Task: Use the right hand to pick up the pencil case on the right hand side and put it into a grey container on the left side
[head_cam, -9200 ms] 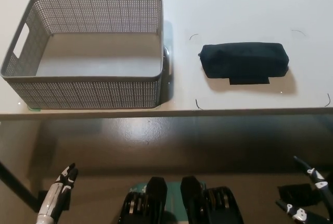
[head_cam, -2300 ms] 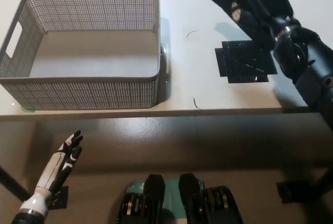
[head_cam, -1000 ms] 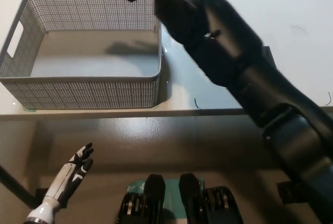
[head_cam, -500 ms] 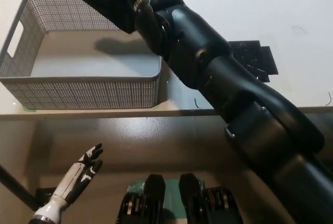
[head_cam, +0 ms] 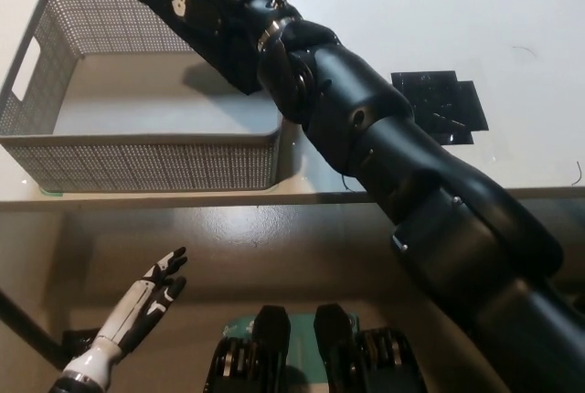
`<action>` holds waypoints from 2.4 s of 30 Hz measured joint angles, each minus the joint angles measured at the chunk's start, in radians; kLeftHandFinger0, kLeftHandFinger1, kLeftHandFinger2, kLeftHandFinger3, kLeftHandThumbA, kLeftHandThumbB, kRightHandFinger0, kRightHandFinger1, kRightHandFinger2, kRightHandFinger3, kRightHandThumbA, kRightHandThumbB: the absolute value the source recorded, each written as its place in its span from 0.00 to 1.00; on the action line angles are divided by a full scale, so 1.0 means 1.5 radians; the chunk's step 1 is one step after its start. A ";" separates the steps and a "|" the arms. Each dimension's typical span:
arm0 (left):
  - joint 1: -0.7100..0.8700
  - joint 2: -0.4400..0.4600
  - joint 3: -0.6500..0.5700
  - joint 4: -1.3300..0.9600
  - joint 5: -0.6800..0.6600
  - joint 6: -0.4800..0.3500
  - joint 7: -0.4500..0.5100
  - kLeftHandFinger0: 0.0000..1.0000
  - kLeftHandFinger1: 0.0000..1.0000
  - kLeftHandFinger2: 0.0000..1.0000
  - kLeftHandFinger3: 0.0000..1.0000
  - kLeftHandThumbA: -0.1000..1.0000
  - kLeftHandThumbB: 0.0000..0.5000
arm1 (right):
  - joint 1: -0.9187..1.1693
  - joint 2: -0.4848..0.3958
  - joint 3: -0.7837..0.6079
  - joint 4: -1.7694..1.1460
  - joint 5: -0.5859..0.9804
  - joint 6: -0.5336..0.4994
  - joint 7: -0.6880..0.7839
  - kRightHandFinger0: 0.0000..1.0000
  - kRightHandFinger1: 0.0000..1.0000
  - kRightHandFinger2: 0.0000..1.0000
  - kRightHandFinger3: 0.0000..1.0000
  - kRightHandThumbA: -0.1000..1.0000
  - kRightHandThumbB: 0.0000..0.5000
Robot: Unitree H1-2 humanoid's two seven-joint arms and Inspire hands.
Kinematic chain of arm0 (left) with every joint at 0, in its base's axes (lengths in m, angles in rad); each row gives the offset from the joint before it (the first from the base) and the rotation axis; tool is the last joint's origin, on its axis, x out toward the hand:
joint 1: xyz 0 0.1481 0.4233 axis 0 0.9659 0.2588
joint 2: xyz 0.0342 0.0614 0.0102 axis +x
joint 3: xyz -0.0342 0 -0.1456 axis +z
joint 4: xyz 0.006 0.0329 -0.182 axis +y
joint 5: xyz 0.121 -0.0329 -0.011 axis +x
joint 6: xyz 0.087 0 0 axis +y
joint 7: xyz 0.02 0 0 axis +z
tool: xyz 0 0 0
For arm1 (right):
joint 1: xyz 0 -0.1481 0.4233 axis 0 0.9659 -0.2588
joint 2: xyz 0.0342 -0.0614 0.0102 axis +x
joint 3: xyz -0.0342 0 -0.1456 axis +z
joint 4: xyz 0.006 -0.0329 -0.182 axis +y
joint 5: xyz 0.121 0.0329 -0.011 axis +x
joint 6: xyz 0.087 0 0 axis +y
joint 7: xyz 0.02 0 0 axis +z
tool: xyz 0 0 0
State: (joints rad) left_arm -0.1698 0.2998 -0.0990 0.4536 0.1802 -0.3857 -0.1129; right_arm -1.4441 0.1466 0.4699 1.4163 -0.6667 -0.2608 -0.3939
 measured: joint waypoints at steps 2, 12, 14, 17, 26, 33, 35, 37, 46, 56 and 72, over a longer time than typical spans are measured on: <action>-0.003 0.000 0.000 0.000 0.001 0.001 0.000 0.99 1.00 1.00 1.00 1.00 1.00 | 0.000 0.000 0.000 0.001 0.000 0.000 0.000 0.00 0.12 0.60 0.74 0.00 0.36; -0.017 0.000 -0.002 0.000 0.006 0.004 -0.005 1.00 1.00 1.00 1.00 1.00 1.00 | 0.003 0.000 -0.004 0.001 0.011 0.001 0.001 0.51 0.79 1.00 1.00 0.51 0.72; -0.018 0.000 -0.003 0.000 0.006 0.004 -0.007 1.00 1.00 1.00 1.00 1.00 1.00 | 0.005 0.000 -0.007 0.002 0.017 0.002 0.011 1.00 1.00 1.00 1.00 0.72 0.80; -0.018 0.000 -0.004 0.001 0.007 0.004 -0.008 1.00 1.00 1.00 1.00 1.00 1.00 | 0.005 -0.002 -0.009 0.003 0.021 0.005 0.046 1.00 1.00 1.00 1.00 1.00 1.00; -0.031 0.000 -0.008 0.001 0.009 0.005 -0.012 1.00 1.00 1.00 1.00 1.00 1.00 | 0.006 -0.026 -0.011 0.005 0.041 0.019 0.142 1.00 1.00 1.00 1.00 1.00 0.99; -0.040 0.000 -0.010 0.001 0.012 0.006 -0.012 1.00 1.00 1.00 1.00 1.00 1.00 | 0.008 -0.048 -0.012 0.005 0.049 0.025 0.179 1.00 1.00 1.00 1.00 1.00 0.98; -0.040 0.000 -0.011 0.000 0.013 0.007 -0.012 1.00 1.00 1.00 1.00 1.00 1.00 | 0.009 -0.051 -0.012 0.005 0.051 0.027 0.185 1.00 1.00 1.00 1.00 1.00 0.98; -0.040 0.000 -0.011 0.000 0.013 0.007 -0.012 1.00 1.00 1.00 1.00 1.00 1.00 | 0.009 -0.052 -0.012 0.004 0.055 0.029 0.189 1.00 1.00 1.00 1.00 1.00 1.00; -0.040 0.000 -0.011 0.000 0.015 0.008 -0.013 1.00 1.00 0.97 1.00 1.00 1.00 | 0.021 -0.062 -0.022 -0.015 0.071 0.028 0.198 1.00 1.00 1.00 1.00 1.00 0.99; -0.040 0.001 -0.011 0.001 0.018 0.010 -0.014 1.00 1.00 0.92 1.00 1.00 1.00 | 0.109 -0.101 -0.059 -0.167 0.098 0.003 0.210 1.00 1.00 1.00 1.00 1.00 0.83; -0.038 0.001 -0.010 0.010 0.018 0.010 -0.014 0.98 0.99 0.86 1.00 1.00 1.00 | 0.324 -0.170 -0.084 -0.479 0.103 0.018 0.259 1.00 1.00 1.00 1.00 1.00 0.85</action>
State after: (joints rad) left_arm -0.2275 0.3013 -0.1146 0.4684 0.2067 -0.3703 -0.1340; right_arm -0.9582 -0.1079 0.3437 0.6977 -0.5126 -0.2334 -0.0058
